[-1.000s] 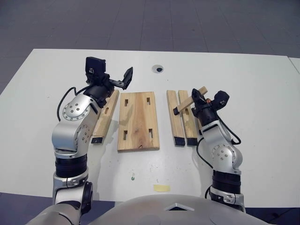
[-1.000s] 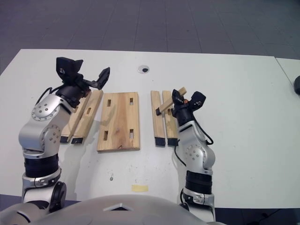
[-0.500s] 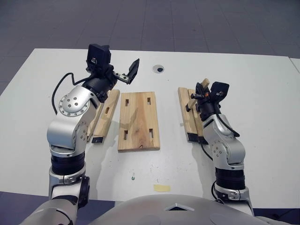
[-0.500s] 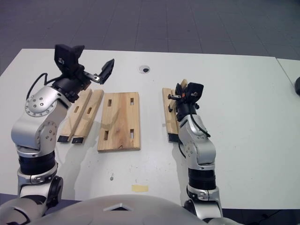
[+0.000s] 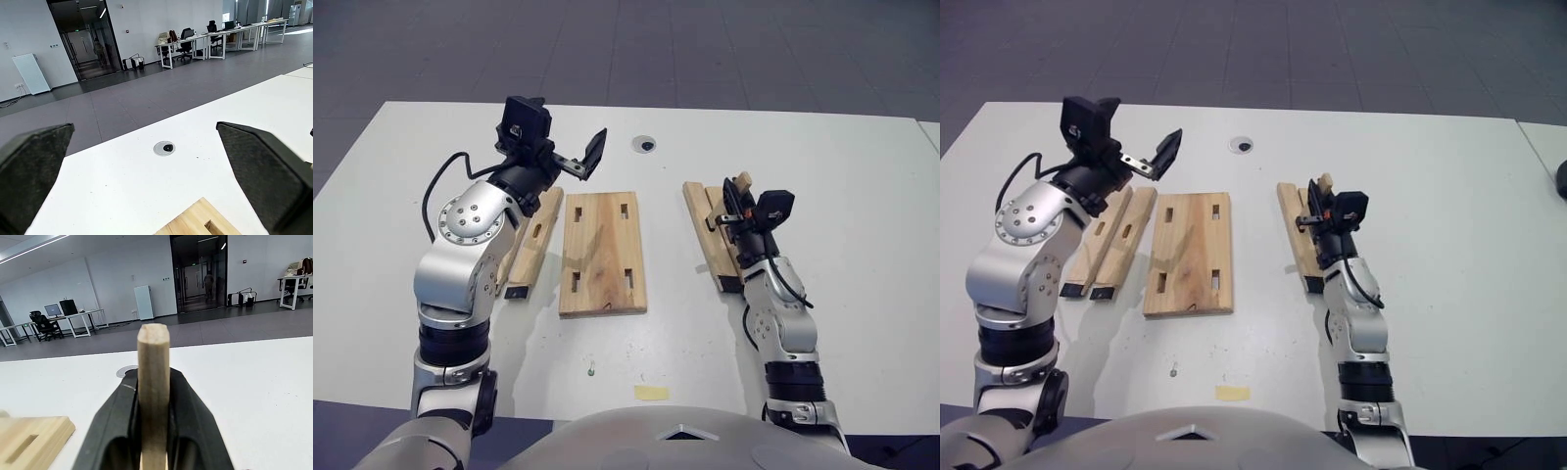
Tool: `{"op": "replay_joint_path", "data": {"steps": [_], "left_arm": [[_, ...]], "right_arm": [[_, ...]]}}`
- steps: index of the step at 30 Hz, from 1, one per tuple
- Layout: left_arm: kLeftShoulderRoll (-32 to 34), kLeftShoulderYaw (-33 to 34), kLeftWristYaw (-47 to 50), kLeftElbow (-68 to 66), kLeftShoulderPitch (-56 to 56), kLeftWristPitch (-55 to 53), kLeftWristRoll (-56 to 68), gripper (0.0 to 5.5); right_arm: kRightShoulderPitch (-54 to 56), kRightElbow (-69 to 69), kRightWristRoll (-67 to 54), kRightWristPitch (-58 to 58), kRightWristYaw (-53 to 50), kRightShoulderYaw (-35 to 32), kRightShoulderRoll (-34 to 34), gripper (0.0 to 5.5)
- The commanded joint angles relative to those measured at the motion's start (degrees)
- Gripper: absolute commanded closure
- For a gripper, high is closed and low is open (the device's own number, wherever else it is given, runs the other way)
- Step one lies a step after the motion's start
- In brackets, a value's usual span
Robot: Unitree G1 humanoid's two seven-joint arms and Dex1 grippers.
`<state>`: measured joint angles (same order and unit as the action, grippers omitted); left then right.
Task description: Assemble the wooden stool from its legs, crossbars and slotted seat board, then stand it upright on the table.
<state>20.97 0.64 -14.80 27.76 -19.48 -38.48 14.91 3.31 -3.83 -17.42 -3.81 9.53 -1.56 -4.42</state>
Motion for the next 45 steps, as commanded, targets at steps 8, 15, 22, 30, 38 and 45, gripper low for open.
{"op": "replay_joint_path", "data": {"steps": [8, 15, 22, 30, 38, 45], "left_arm": [[-0.5, -0.3, -0.1, -0.8, 0.6, 1.3, -1.6, 0.1], [-0.8, 0.1, -0.2, -1.8, 0.0, 1.7, -1.6, 0.1], [-0.9, -0.2, -0.1, -2.3, -0.2, 2.2, -1.8, 0.1], [-2.0, 0.4, 1.1, -2.7, -0.4, 3.0, -2.5, 0.1], [-3.1, -0.4, 1.6, -2.8, 0.2, 3.4, -2.8, 0.1], [-2.9, -0.2, 1.4, -2.6, 0.4, 3.3, -2.9, 0.1]], "right_arm": [[3.1, 2.1, 1.0, -2.8, 0.8, -1.1, -0.4, 4.58], [7.5, 0.0, -1.8, -4.1, 0.0, -3.5, 1.0, 3.61], [14.7, -5.6, -6.4, -9.5, -3.0, -5.2, 2.6, 2.49], [22.8, -5.3, -8.8, -13.1, -3.5, -6.4, 2.1, 1.21], [23.9, 1.8, -5.2, -15.2, 1.0, -2.8, -0.9, 0.12], [26.5, 2.4, -3.6, -15.3, 2.8, -2.5, -2.5, 0.12]]}}
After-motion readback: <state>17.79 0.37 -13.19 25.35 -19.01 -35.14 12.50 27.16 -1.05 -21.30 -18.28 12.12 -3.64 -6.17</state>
